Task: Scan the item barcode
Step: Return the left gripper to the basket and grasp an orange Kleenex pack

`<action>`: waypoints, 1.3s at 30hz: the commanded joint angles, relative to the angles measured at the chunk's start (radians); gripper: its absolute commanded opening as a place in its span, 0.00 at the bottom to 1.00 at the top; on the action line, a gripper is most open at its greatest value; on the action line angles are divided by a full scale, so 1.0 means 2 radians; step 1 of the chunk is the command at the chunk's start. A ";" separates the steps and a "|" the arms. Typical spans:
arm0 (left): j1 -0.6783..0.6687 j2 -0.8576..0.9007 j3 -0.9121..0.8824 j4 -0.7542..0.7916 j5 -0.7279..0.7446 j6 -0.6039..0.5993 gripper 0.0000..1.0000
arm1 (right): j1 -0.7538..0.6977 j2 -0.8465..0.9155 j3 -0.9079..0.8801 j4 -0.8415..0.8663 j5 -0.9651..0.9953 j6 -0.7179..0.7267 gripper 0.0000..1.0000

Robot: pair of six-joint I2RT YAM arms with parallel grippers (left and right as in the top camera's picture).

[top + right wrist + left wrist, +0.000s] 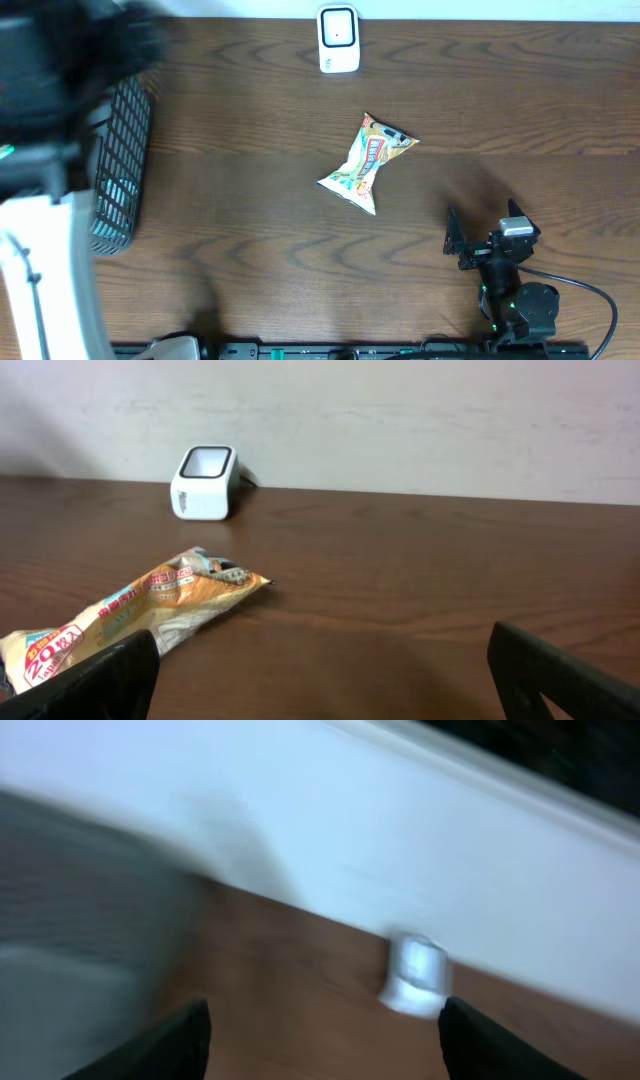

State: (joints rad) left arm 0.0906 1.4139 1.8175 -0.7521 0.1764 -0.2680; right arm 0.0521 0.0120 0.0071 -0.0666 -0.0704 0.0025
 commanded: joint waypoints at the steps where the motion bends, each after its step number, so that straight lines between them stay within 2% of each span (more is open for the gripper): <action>1: 0.152 -0.011 -0.001 -0.055 -0.031 0.012 0.72 | 0.004 -0.002 0.000 -0.002 0.002 -0.006 0.99; 6: 0.269 0.011 -0.018 -0.127 -0.031 -0.001 0.72 | 0.004 -0.002 0.000 -0.002 0.002 -0.006 0.99; 10: 0.297 0.041 -0.042 -0.148 -0.031 -0.025 0.72 | 0.004 -0.002 0.000 -0.002 0.002 -0.006 0.99; 16: 0.295 0.094 -0.063 -0.167 -0.076 -0.025 0.72 | 0.004 -0.002 0.000 -0.002 0.002 -0.006 0.99; 23: 0.297 0.175 -0.064 -0.201 -0.083 -0.025 0.73 | 0.004 -0.002 0.000 -0.002 0.002 -0.006 0.99; 24: 0.297 0.183 -0.064 -0.205 -0.085 -0.026 0.79 | 0.004 -0.002 0.000 -0.002 0.002 -0.006 0.99; 26: 0.297 0.203 -0.064 -0.215 -0.094 -0.026 0.84 | 0.004 -0.002 0.000 -0.002 0.002 -0.006 0.99; 31: 0.297 0.236 -0.065 -0.235 -0.156 -0.054 0.87 | 0.004 -0.002 0.000 -0.002 0.002 -0.006 0.99; 36: 0.297 0.263 -0.071 -0.235 -0.186 -0.054 0.86 | 0.004 -0.002 0.000 -0.002 0.002 -0.006 0.99; 39: 0.297 0.270 -0.083 -0.230 -0.195 -0.054 0.80 | 0.004 -0.002 0.000 -0.002 0.002 -0.006 0.99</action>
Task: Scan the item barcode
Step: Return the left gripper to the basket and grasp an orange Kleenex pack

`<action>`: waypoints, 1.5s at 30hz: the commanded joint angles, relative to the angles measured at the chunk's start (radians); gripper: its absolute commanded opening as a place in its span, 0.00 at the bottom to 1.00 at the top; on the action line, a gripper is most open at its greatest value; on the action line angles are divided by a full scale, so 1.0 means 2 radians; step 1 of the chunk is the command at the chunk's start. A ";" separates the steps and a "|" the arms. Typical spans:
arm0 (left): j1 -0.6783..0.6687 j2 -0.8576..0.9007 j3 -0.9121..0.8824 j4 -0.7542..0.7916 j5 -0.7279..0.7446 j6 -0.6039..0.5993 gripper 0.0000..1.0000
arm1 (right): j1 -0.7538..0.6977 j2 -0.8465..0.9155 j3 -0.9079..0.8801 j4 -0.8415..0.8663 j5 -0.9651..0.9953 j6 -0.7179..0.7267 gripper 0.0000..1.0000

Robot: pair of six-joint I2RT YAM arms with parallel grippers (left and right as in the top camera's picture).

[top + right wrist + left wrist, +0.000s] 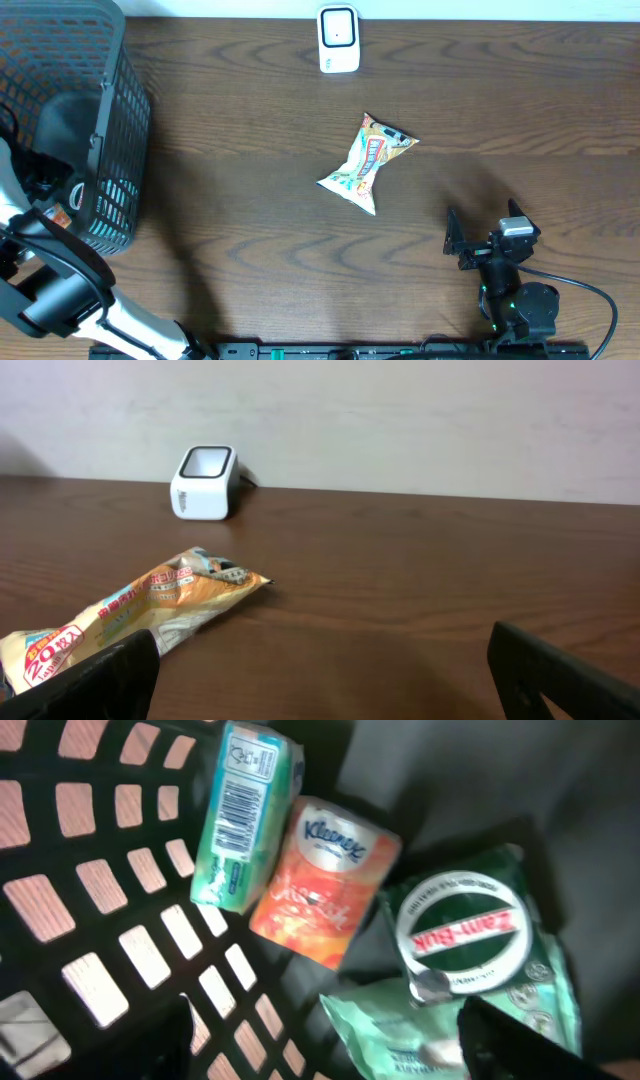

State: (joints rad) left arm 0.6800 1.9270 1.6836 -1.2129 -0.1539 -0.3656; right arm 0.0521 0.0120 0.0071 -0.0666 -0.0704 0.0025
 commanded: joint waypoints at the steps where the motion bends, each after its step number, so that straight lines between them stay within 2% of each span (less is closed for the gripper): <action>1: 0.002 0.015 -0.023 0.005 -0.045 -0.005 0.79 | 0.004 -0.002 0.000 -0.002 0.002 -0.006 0.99; 8: 0.002 0.015 -0.039 0.025 -0.073 0.007 0.66 | 0.004 -0.002 0.000 -0.002 0.002 -0.006 0.99; 17: 0.002 0.015 -0.076 0.070 -0.065 0.033 0.65 | 0.004 -0.002 0.000 -0.002 0.002 -0.006 0.99; 22: 0.002 0.015 -0.103 0.115 -0.006 0.086 0.65 | 0.004 -0.002 0.000 -0.002 0.002 -0.006 0.99; 28: 0.004 0.016 -0.108 0.123 -0.025 0.085 0.65 | 0.004 -0.002 0.000 -0.002 0.002 -0.006 0.99; 31: 0.009 0.016 -0.114 0.126 -0.028 0.085 0.58 | 0.004 -0.002 0.000 -0.002 0.002 -0.006 0.99; 39: 0.028 0.018 -0.138 0.139 -0.032 0.086 0.58 | 0.004 -0.002 0.000 -0.002 0.002 -0.006 0.99; 45: 0.028 0.019 -0.161 0.168 0.006 0.128 0.58 | 0.004 -0.002 0.000 -0.002 0.002 -0.006 0.99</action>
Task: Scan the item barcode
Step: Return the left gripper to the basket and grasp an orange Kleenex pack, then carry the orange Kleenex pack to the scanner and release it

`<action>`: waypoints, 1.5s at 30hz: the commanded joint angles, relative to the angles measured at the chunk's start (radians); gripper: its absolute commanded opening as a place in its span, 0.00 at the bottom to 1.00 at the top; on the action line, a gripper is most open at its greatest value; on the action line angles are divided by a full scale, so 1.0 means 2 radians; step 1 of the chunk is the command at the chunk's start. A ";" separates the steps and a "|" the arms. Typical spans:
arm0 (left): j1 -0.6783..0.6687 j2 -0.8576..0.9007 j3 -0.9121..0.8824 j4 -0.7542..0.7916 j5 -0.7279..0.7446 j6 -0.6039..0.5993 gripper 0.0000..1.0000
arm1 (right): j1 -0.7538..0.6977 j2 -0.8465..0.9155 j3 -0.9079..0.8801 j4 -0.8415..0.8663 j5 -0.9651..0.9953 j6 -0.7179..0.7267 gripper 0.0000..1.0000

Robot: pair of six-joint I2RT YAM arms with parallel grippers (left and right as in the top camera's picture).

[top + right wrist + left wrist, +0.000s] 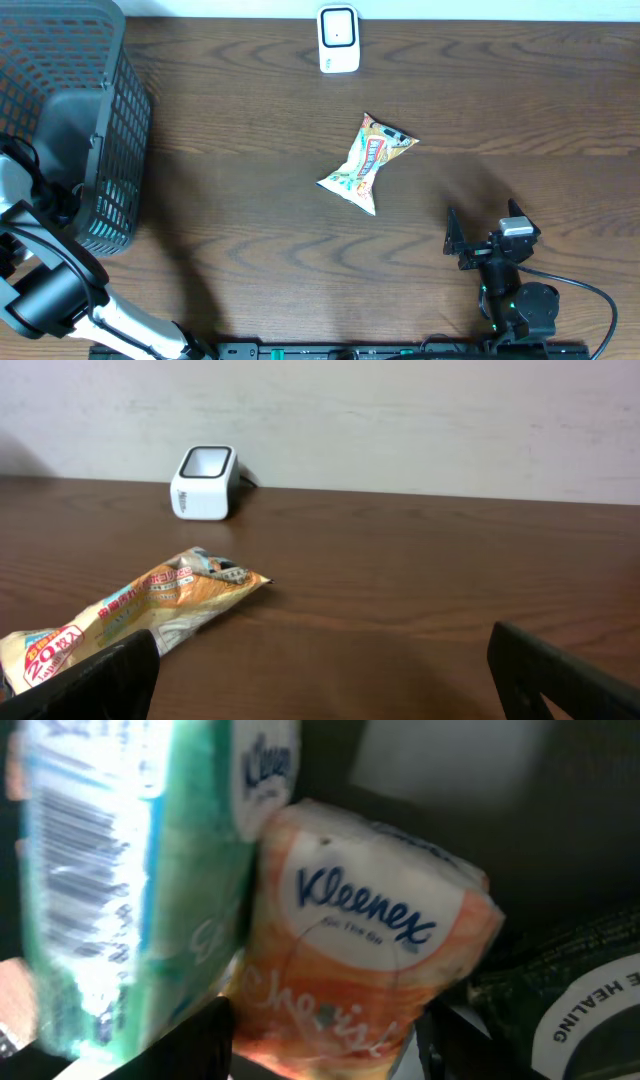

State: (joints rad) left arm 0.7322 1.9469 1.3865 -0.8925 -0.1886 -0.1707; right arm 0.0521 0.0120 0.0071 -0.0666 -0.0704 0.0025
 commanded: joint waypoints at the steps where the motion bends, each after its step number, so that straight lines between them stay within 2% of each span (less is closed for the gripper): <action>1: 0.002 0.009 -0.017 0.014 0.023 0.031 0.57 | 0.004 -0.002 0.000 -0.002 0.002 -0.006 0.99; 2: 0.002 0.009 -0.019 0.017 0.023 0.031 0.57 | 0.004 -0.002 0.000 -0.002 0.002 -0.006 0.99; 4: 0.002 0.009 -0.020 0.020 0.023 0.031 0.46 | 0.004 -0.002 0.000 -0.002 0.002 -0.006 0.99; 6: 0.002 0.009 -0.020 0.021 0.023 0.031 0.23 | 0.004 -0.002 0.000 -0.002 0.002 -0.006 0.99; 8: 0.002 0.009 -0.017 0.021 0.023 0.031 0.08 | 0.004 -0.002 0.000 -0.002 0.002 -0.006 0.99; 13: 0.002 0.001 0.007 0.005 0.023 0.025 0.07 | 0.004 -0.002 0.000 -0.002 0.002 -0.006 0.99; 18: 0.002 -0.054 0.042 0.000 0.024 -0.034 0.07 | 0.004 -0.002 0.000 -0.002 0.002 -0.006 0.99; 21: 0.002 -0.136 0.051 0.035 0.027 -0.089 0.07 | 0.004 -0.002 0.000 -0.002 0.002 -0.006 0.99; 24: 0.002 -0.218 0.051 0.080 0.055 -0.101 0.07 | 0.004 -0.002 0.000 -0.002 0.002 -0.006 0.99; 27: 0.002 -0.273 0.051 0.111 0.108 -0.105 0.07 | 0.004 -0.002 0.000 -0.002 0.002 -0.006 0.99; 28: 0.001 -0.299 0.051 0.128 0.165 -0.121 0.08 | 0.004 -0.002 0.000 -0.002 0.002 -0.006 0.99; 29: 0.000 -0.306 0.051 0.135 0.190 -0.129 0.07 | 0.004 -0.002 0.000 -0.002 0.002 -0.006 0.99; 31: -0.016 -0.328 0.051 0.172 0.303 -0.150 0.07 | 0.004 -0.002 0.000 -0.002 0.002 -0.006 0.99; 32: -0.023 -0.331 0.051 0.183 0.330 -0.150 0.07 | 0.004 -0.002 0.000 -0.002 0.002 -0.006 0.99; 34: -0.075 -0.334 0.051 0.213 0.388 -0.149 0.07 | 0.004 -0.002 0.000 -0.002 0.002 -0.006 0.99; 36: -0.138 -0.330 0.051 0.213 0.388 -0.127 0.07 | 0.004 -0.002 0.000 -0.002 0.002 -0.006 0.99; 39: -0.239 -0.316 0.051 0.200 0.386 -0.057 0.07 | 0.004 -0.002 0.000 -0.002 0.002 -0.006 0.99; 45: -0.418 -0.260 0.051 0.169 0.277 0.016 0.07 | 0.004 -0.002 0.000 -0.002 0.002 -0.006 0.99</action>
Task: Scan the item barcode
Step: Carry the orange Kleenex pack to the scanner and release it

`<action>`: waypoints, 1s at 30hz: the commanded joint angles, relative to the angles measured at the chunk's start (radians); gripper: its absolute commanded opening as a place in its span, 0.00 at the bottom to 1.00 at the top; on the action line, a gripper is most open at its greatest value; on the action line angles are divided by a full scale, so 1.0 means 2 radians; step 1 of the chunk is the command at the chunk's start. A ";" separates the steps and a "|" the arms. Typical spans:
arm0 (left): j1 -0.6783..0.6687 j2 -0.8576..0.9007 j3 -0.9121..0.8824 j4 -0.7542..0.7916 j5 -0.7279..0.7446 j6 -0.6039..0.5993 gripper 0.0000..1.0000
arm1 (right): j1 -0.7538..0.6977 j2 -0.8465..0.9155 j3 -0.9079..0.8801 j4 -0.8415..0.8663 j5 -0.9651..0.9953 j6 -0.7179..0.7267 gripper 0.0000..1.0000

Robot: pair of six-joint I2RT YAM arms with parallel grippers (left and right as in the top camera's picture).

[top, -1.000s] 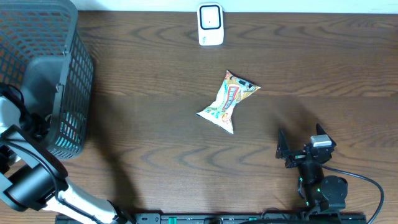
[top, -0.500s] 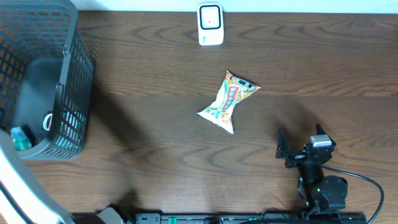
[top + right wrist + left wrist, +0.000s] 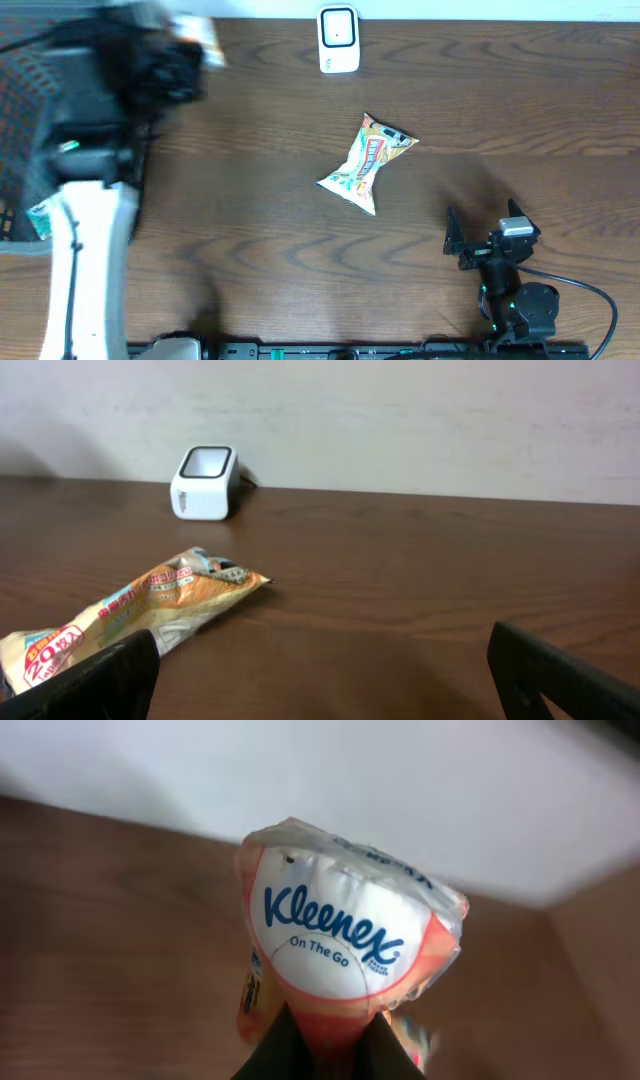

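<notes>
An orange and white Kleenex tissue pack (image 3: 345,935) fills the left wrist view, with my left gripper (image 3: 325,1055) shut on its lower end. In the overhead view that arm is blurred at the back left, holding the pack (image 3: 197,38) high and left of the white scanner (image 3: 338,38). The scanner (image 3: 205,482) stands at the table's far edge by the wall. My right gripper (image 3: 483,225) rests open near the front right, with nothing between its fingers (image 3: 560,670).
A colourful snack bag (image 3: 367,163) lies in the middle of the table, seen also at the left of the right wrist view as the snack bag (image 3: 130,610). A black mesh basket (image 3: 15,130) stands at the far left, partly hidden by the left arm.
My left gripper was down in the basket against the Kleenex pack. Now it is shut on the pack and holds it above the table, outside the basket. The right arm has not moved.
The left arm was first up over the table's back left, gripper open. Then it was in the basket above several packs, then close on the orange Kleenex pack. Now it holds that pack in the air left of the scanner. The right arm stayed still.
</notes>
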State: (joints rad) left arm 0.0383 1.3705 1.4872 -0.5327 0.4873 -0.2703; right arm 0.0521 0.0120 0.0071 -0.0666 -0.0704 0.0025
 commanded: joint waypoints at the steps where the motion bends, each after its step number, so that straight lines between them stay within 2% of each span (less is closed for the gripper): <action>1: -0.102 0.047 0.001 -0.018 -0.093 0.076 0.07 | 0.004 -0.002 0.000 -0.002 0.002 -0.006 0.99; 6: -0.183 0.130 0.001 -0.028 -0.187 0.087 0.07 | 0.004 -0.002 0.000 -0.002 0.002 -0.006 0.99; 14: -0.224 0.270 0.001 -0.002 -0.188 0.086 0.08 | 0.004 -0.002 0.000 -0.002 0.002 -0.006 0.99; 15: -0.225 0.279 0.001 -0.003 -0.188 0.086 0.22 | 0.004 -0.002 0.000 -0.002 0.002 -0.006 0.99; 16: -0.225 0.285 0.001 -0.004 -0.187 0.086 0.28 | 0.004 -0.002 0.000 -0.002 0.002 -0.006 0.99; 19: -0.225 0.291 0.001 -0.006 -0.183 0.086 0.29 | 0.004 -0.002 0.000 -0.002 0.002 -0.006 0.99; 21: -0.225 0.288 0.001 -0.004 -0.183 0.086 0.43 | 0.004 -0.002 0.000 -0.002 0.002 -0.006 0.99; 23: -0.225 0.279 0.001 -0.002 -0.184 0.087 0.44 | 0.004 -0.002 0.000 -0.002 0.002 -0.006 0.99; 26: -0.221 0.249 0.004 0.006 -0.185 0.087 0.55 | 0.004 -0.002 0.000 -0.002 0.002 -0.006 0.99; 30: -0.203 0.188 0.019 0.012 -0.201 0.087 0.57 | 0.004 -0.002 0.000 -0.002 0.002 -0.006 0.99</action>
State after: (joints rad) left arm -0.4030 1.8931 1.4872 -0.5209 0.1272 -0.1028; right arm 0.0521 0.0120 0.0071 -0.0666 -0.0704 0.0025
